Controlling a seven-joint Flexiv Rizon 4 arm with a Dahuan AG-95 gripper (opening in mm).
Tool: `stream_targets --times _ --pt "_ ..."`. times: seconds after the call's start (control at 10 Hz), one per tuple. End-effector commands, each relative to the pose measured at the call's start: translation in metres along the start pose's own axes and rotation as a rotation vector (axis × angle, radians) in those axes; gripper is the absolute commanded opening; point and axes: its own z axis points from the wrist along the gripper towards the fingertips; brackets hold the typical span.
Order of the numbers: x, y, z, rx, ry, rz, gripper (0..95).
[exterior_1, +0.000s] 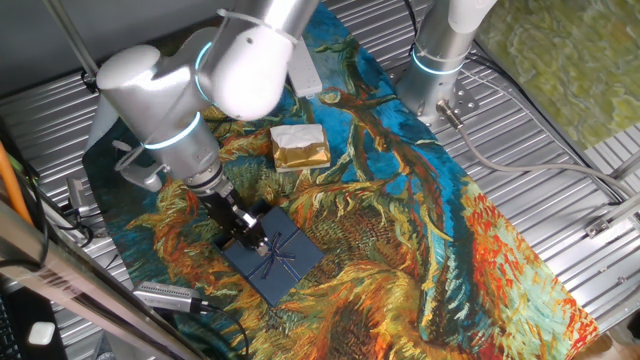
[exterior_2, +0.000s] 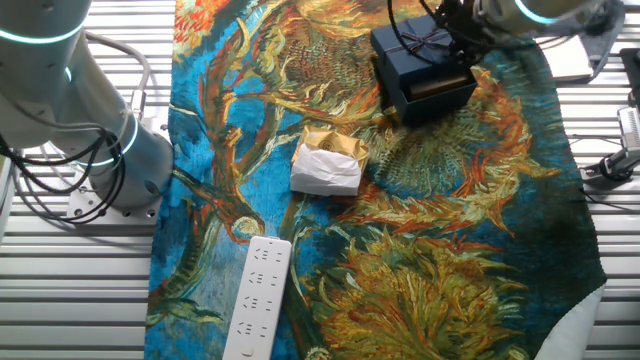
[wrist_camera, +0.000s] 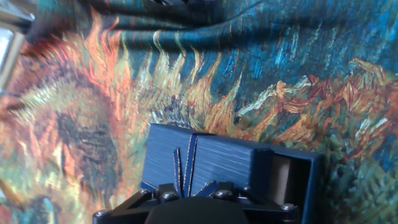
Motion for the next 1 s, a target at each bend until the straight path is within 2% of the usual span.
stream_targets --times 0.1,0.2,0.5,0.7,1.0 --pt "-0.0008 0.0006 0.0017 -0.035 -0.033 0.011 38.0" --pt "-0.0031 0.0011 0.0038 -0.053 -0.059 0.007 38.0" --pt "-0.0072 0.0023 0.0071 -0.077 -0.072 0.008 38.0" --pt "-0.0077 0.0049 0.0043 -0.067 -0.059 0.008 38.0" --pt "-0.0086 0.0081 0.0011 -0.059 -0.071 0.015 38.0"
